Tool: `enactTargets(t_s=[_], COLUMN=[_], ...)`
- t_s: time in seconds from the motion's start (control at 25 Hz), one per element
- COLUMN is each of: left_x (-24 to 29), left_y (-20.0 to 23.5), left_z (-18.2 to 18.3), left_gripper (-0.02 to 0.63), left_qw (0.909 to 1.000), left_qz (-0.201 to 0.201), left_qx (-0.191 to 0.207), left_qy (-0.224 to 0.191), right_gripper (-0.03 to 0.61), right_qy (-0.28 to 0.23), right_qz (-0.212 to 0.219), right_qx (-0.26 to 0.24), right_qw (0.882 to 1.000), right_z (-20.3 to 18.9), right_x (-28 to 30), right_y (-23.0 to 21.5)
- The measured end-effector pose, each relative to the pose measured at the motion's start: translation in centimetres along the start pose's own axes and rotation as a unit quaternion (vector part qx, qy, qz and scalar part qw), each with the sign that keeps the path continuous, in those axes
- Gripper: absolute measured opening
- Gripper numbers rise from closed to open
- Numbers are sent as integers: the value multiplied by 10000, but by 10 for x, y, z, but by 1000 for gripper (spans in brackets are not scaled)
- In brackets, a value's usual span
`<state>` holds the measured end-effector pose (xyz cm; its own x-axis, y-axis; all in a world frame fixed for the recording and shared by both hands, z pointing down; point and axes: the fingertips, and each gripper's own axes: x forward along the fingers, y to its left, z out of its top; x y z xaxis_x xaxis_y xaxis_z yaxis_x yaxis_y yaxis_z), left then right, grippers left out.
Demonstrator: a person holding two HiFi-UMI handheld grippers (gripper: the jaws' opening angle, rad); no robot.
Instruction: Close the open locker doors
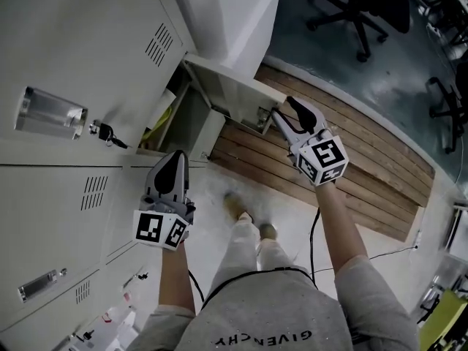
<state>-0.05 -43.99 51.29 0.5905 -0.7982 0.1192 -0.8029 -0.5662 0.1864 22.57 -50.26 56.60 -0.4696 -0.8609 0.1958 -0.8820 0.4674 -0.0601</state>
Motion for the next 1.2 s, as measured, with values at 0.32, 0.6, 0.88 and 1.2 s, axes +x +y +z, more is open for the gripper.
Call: enactTargets(t_s=[0.32, 0.6, 0.88, 1.2], left_x=[1, -5, -14, -29], left_y=[15, 20, 19, 20], left_z=[-18, -25, -27, -26], left_gripper=[-3, -3, -3, -3], left_qw=[9998, 9996, 9994, 9990], left_qz=[118, 188, 256, 362], left_qx=[-93, -170, -213, -245], left_qy=[111, 129, 113, 31], right_gripper=[184, 176, 126, 110], right_qy=[146, 241, 317, 377], right_qz=[75, 44, 80, 185], right_qx=[84, 94, 26, 18], right_qw=[9998, 9997, 9995, 9991], right_z=[-23, -34, -38, -41], right_x=[13, 15, 16, 13], right_y=[-2, -3, 3, 20])
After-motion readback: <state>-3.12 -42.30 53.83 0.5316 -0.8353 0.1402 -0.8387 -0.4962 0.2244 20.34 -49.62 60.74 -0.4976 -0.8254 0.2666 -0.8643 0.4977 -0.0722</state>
